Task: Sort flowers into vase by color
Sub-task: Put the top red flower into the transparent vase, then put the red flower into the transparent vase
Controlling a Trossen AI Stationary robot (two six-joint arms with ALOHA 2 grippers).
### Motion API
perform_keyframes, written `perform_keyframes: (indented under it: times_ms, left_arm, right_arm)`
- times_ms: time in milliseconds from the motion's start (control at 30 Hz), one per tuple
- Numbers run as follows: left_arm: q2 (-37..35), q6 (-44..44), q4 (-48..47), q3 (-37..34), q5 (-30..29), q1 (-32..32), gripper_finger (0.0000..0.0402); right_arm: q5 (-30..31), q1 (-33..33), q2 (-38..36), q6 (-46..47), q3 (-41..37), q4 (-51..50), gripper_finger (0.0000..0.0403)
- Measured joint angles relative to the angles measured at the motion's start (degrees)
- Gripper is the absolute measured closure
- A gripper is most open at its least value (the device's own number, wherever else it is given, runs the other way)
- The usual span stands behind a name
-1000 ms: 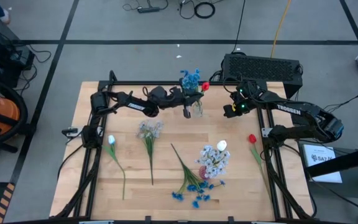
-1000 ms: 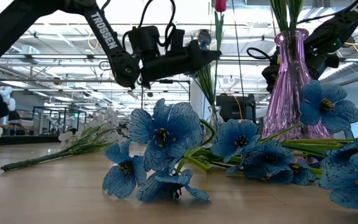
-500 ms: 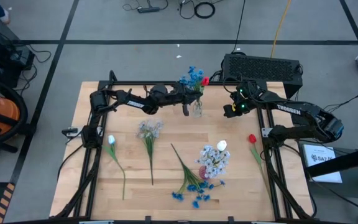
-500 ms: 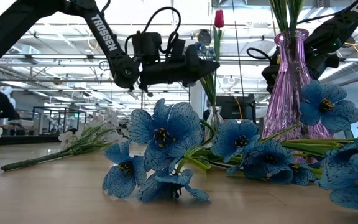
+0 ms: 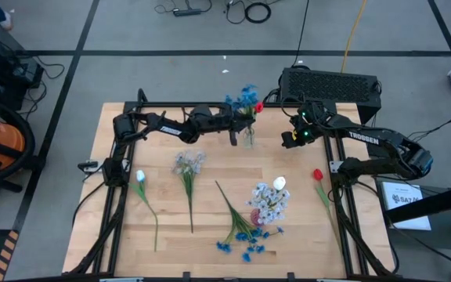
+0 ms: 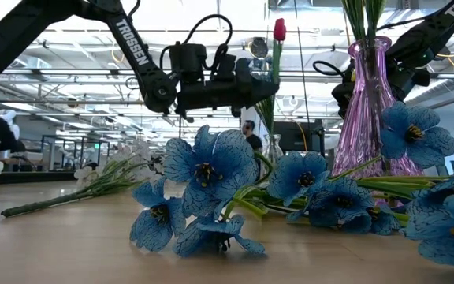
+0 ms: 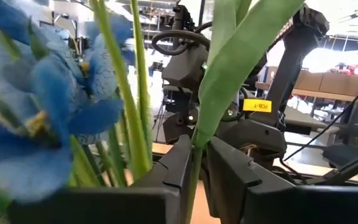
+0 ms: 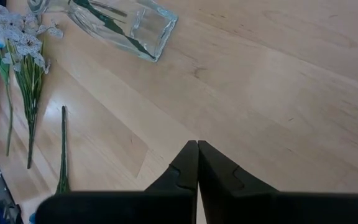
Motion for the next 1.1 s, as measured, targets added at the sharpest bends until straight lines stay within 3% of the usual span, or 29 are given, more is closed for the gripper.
perform_keyframes:
  times_ms: [867, 1100]
  left_arm:
    - [0.0, -0.1, -3.5, 0.0, -1.9, 0.8, 0.0336]
    - [-3.3, 0.1, -4.6, 0.0, -1.9, 0.4, 0.0336]
  right_arm:
    - [0.2, 0.0, 0.0, 0.0, 0.0, 0.1, 0.0403]
    - [-0.1, 0.0, 0.0, 0.0, 0.0, -0.7, 0.0403]
